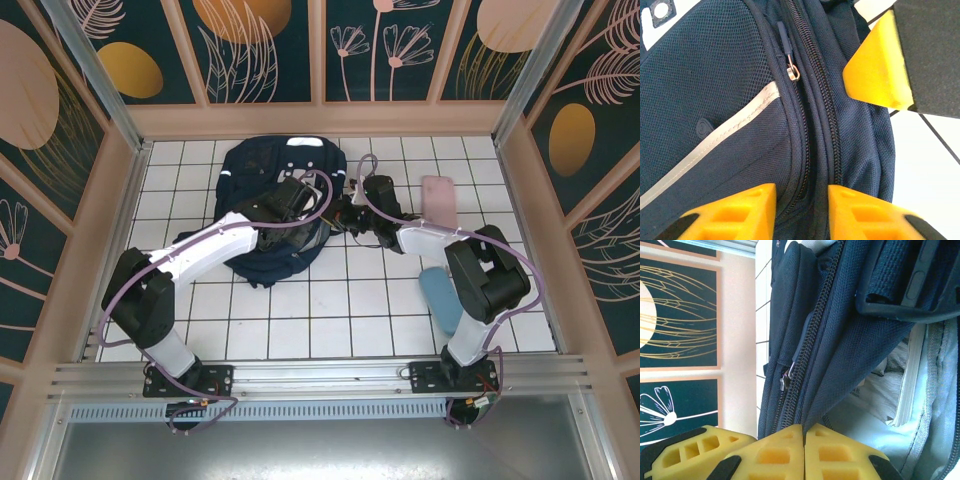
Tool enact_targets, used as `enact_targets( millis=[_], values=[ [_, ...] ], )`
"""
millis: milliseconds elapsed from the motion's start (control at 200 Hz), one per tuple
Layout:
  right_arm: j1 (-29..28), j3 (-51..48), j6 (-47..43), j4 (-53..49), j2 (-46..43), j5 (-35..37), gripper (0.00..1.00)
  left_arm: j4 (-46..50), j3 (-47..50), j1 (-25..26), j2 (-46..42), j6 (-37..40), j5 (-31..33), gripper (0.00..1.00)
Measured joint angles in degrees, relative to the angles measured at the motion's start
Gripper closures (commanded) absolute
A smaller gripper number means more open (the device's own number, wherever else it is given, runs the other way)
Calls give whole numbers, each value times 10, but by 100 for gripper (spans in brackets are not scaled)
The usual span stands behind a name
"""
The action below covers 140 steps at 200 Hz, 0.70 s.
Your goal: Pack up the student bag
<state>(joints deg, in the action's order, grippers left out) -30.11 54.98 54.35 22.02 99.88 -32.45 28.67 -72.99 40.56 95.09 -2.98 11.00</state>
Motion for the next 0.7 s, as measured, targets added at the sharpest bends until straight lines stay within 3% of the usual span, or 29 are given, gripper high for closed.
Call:
enact_targets(
  millis=[85, 220, 260, 330, 420, 701],
  values=[
    [0, 0, 0, 0, -1, 0, 92, -1, 0, -2, 0, 2, 2, 54],
    [0, 0, 0, -5, -3, 0, 92, -1, 0, -3, 3, 5, -4, 61],
    [0, 0, -2, -8, -4, 1, 92, -1, 0, -4, 3, 5, -9, 58],
    [0, 0, -4, -11, -4, 3, 92, -1, 0, -12, 3, 5, -24, 44],
    [0, 0, -4, -13, -4, 3, 92, 0, 0, -33, -4, -3, -52, 38],
    [0, 0, -4, -15, -9, 2, 92, -13, 0, -91, -47, -18, -123, 35]
  ],
)
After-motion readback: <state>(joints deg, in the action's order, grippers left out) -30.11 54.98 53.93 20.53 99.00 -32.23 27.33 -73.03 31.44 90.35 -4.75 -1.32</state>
